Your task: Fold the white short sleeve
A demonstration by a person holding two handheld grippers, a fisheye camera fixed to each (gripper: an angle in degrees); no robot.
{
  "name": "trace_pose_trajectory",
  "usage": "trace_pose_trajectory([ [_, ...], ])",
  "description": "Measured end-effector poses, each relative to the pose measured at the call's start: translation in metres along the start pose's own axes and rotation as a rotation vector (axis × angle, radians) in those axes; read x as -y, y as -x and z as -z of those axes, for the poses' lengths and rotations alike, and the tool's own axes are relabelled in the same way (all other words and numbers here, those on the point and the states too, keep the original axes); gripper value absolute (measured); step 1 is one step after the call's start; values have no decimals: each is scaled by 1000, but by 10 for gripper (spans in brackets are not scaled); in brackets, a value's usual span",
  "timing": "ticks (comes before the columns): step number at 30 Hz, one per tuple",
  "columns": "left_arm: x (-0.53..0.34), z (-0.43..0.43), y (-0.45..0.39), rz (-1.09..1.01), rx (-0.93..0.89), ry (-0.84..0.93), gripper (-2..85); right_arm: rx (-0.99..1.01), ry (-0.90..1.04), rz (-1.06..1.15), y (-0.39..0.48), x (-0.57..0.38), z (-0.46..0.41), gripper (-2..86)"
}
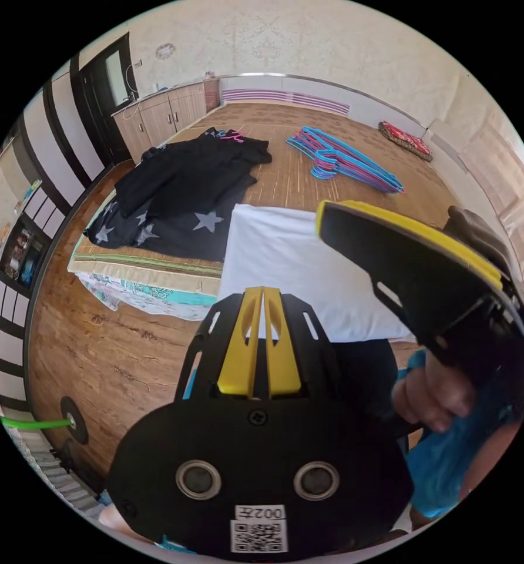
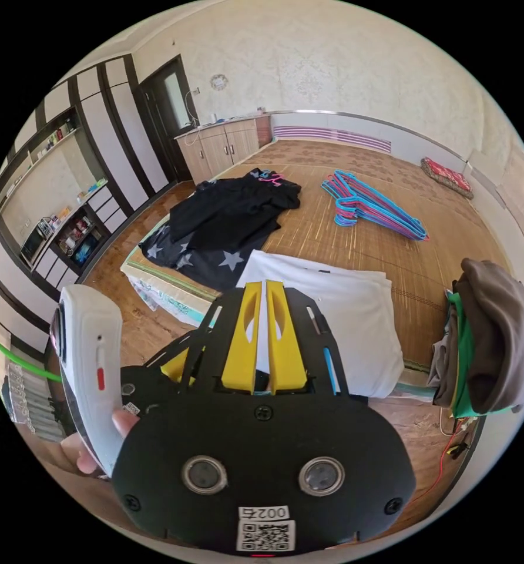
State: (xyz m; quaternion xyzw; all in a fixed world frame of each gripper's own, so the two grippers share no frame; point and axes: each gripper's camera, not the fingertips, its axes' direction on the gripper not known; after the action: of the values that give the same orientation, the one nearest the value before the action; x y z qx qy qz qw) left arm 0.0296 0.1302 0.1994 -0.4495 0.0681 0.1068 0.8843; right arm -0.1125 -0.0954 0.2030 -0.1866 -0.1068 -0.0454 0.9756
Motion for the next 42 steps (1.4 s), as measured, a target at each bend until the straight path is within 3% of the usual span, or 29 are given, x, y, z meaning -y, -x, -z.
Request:
trace_pose_trajectory([
  [8,-40,16,-2,-45,-27,-164,-10,13,2,89,30,-17,7,-8],
  [14,-60,13,0,-57,-51,-176,-10,-19,20,163,49,-19,3,-8],
  [21,-84,-7,4,-93,-54,-99,-10,-60,89,209,64,-24,-22,-8],
  [27,-92,-22,18,-146,-34,-63,-10,16,75,187,72,-19,-43,-8],
  [42,-84,-61,120,14,19,10,-10,-73,63,249,47,44,-131,-7],
])
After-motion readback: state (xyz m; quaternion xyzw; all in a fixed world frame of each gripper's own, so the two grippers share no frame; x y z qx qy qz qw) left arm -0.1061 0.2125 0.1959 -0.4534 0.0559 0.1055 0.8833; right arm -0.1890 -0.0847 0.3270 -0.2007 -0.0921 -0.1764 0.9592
